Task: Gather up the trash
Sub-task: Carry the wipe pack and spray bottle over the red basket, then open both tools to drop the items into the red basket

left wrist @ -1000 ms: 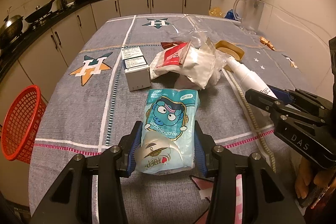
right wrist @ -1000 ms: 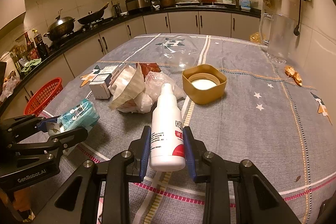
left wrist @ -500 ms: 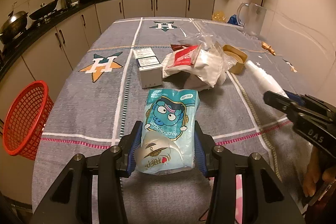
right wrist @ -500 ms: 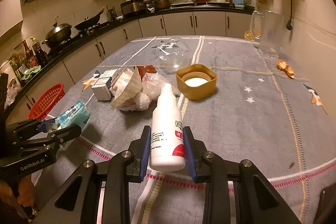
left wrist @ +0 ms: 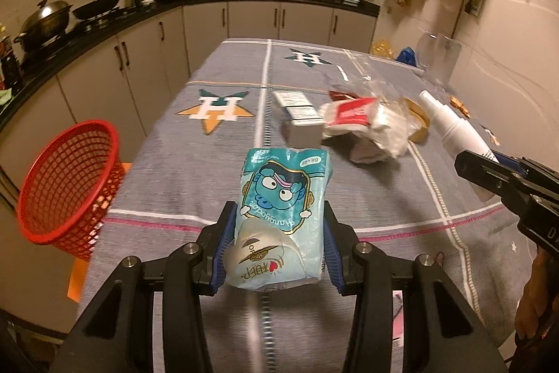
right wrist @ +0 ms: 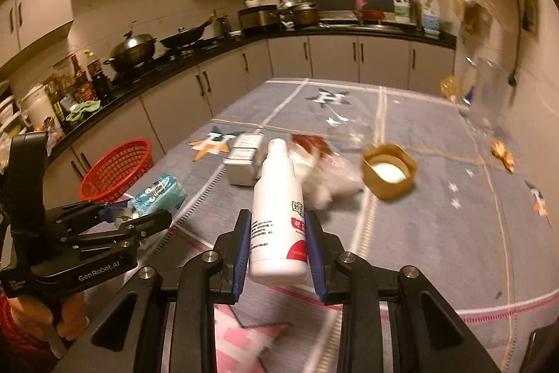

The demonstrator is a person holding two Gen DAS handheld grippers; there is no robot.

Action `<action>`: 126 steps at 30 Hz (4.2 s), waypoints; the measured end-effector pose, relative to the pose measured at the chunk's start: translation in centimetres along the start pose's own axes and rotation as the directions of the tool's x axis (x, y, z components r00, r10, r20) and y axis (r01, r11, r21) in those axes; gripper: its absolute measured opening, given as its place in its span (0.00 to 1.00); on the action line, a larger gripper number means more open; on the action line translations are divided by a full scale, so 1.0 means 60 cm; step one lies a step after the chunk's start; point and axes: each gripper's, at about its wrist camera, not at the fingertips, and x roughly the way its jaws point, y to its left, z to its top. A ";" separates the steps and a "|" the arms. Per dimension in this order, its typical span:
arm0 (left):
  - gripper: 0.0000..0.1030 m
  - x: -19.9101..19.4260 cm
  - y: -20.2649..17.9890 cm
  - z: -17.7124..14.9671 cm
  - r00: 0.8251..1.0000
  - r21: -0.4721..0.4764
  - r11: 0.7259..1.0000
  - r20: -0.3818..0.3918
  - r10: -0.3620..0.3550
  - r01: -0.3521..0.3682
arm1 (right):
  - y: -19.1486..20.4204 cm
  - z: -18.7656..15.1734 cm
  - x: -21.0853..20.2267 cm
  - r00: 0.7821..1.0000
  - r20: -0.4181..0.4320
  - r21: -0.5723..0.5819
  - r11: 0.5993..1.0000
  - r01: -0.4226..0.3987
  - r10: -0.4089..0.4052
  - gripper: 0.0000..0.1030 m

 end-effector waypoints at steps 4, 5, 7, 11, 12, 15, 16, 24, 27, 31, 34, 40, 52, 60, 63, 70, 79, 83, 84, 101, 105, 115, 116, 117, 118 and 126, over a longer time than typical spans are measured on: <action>0.43 -0.012 0.034 0.000 1.000 -0.035 0.999 0.015 0.022 -0.021 | 0.038 0.014 0.015 0.999 -0.013 -0.038 0.999 -0.034 0.034 0.32; 0.43 -0.014 0.044 0.000 1.000 -0.047 0.999 0.017 0.024 -0.023 | 0.045 0.016 0.020 0.999 -0.017 -0.046 0.998 -0.039 0.038 0.32; 0.43 -0.017 0.059 -0.002 0.999 -0.062 0.998 0.020 0.033 -0.032 | 0.059 0.020 0.030 0.998 -0.028 -0.055 0.997 -0.054 0.052 0.32; 0.43 -0.021 0.089 -0.006 0.999 -0.093 0.995 0.020 0.048 -0.046 | 0.082 0.025 0.053 0.996 -0.054 -0.067 0.995 -0.077 0.074 0.32; 0.43 -0.023 0.095 -0.008 0.998 -0.099 0.994 0.021 0.052 -0.049 | 0.086 0.025 0.058 0.995 -0.060 -0.068 0.994 -0.082 0.078 0.32; 0.43 -0.028 0.122 -0.010 0.998 -0.122 0.991 0.025 0.066 -0.062 | 0.097 0.029 0.074 0.992 -0.084 -0.069 0.992 -0.102 0.097 0.32; 0.43 -0.028 0.128 -0.010 0.997 -0.128 0.990 0.025 0.070 -0.066 | 0.102 0.031 0.079 0.990 -0.093 -0.071 0.991 -0.110 0.103 0.32; 0.43 -0.048 0.195 -0.012 0.990 -0.185 0.974 0.042 0.137 -0.127 | 0.143 0.049 0.108 0.975 -0.143 -0.095 0.978 -0.184 0.169 0.32; 0.43 -0.056 0.224 -0.011 0.986 -0.207 0.967 0.042 0.162 -0.150 | 0.156 0.058 0.121 0.966 -0.164 -0.088 0.972 -0.218 0.201 0.32; 0.43 -0.062 0.260 -0.009 0.979 -0.234 0.954 0.042 0.202 -0.186 | 0.176 0.067 0.137 0.954 -0.190 -0.087 0.963 -0.254 0.234 0.32; 0.43 -0.060 0.283 -0.011 0.974 -0.248 0.946 0.035 0.222 -0.207 | 0.193 0.073 0.150 0.943 -0.210 -0.086 0.956 -0.282 0.259 0.32; 0.43 -0.049 0.317 -0.017 0.971 -0.272 0.935 0.013 0.238 -0.226 | 0.223 0.081 0.178 0.924 -0.252 -0.082 0.945 -0.316 0.287 0.32; 0.43 -0.032 0.370 -0.015 0.964 -0.294 0.921 -0.012 0.265 -0.257 | 0.288 0.105 0.218 0.902 -0.286 -0.101 0.925 -0.365 0.325 0.32; 0.43 -0.019 0.396 -0.011 0.963 -0.309 0.914 -0.026 0.268 -0.263 | 0.315 0.118 0.252 0.885 -0.313 -0.086 0.917 -0.388 0.345 0.32; 0.43 -0.013 0.410 -0.010 0.963 -0.315 0.912 -0.033 0.268 -0.265 | 0.324 0.122 0.263 0.881 -0.319 -0.081 0.916 -0.393 0.350 0.32; 0.44 0.008 0.436 -0.008 0.962 -0.314 0.910 -0.058 0.268 -0.272 | 0.346 0.142 0.299 0.860 -0.339 -0.034 0.909 -0.416 0.381 0.32; 0.44 0.026 0.455 -0.006 0.959 -0.328 0.901 -0.081 0.273 -0.284 | 0.392 0.164 0.359 0.833 -0.362 0.018 0.897 -0.442 0.418 0.32; 0.44 0.030 0.457 -0.006 0.958 -0.332 0.898 -0.087 0.274 -0.288 | 0.404 0.166 0.388 0.829 -0.368 0.043 0.898 -0.438 0.422 0.32; 0.44 0.030 0.456 -0.006 0.957 -0.331 0.898 -0.087 0.276 -0.289 | 0.406 0.166 0.395 0.828 -0.370 0.048 0.899 -0.435 0.421 0.32; 0.63 0.031 0.449 0.004 0.955 -0.321 0.900 -0.084 0.284 -0.295 | 0.392 0.173 0.395 0.824 -0.355 0.083 0.893 -0.442 0.441 0.35; 0.63 0.021 0.440 0.004 0.954 -0.309 0.903 -0.074 0.291 -0.299 | 0.379 0.175 0.374 0.824 -0.338 0.087 0.887 -0.453 0.454 0.36; 0.64 -0.023 0.402 0.003 0.945 -0.287 0.904 -0.027 0.325 -0.318 | 0.344 0.142 0.322 0.820 -0.337 0.093 0.883 -0.460 0.462 0.38; 0.64 -0.029 0.395 0.001 0.943 -0.283 0.902 -0.023 0.332 -0.325 | 0.340 0.138 0.315 0.820 -0.334 0.096 0.882 -0.461 0.464 0.38; 0.65 -0.034 0.391 0.000 0.941 -0.280 0.902 -0.019 0.337 -0.329 | 0.337 0.134 0.308 0.821 -0.331 0.095 0.883 -0.460 0.464 0.38; 0.65 -0.038 0.385 -0.001 0.941 -0.277 0.903 -0.016 0.338 -0.329 | 0.333 0.130 0.303 0.823 -0.330 0.093 0.884 -0.458 0.461 0.39; 0.66 -0.061 0.330 -0.006 0.943 -0.243 0.915 -0.001 0.333 -0.324 | 0.291 0.098 0.266 0.830 -0.331 0.111 0.892 -0.439 0.449 0.41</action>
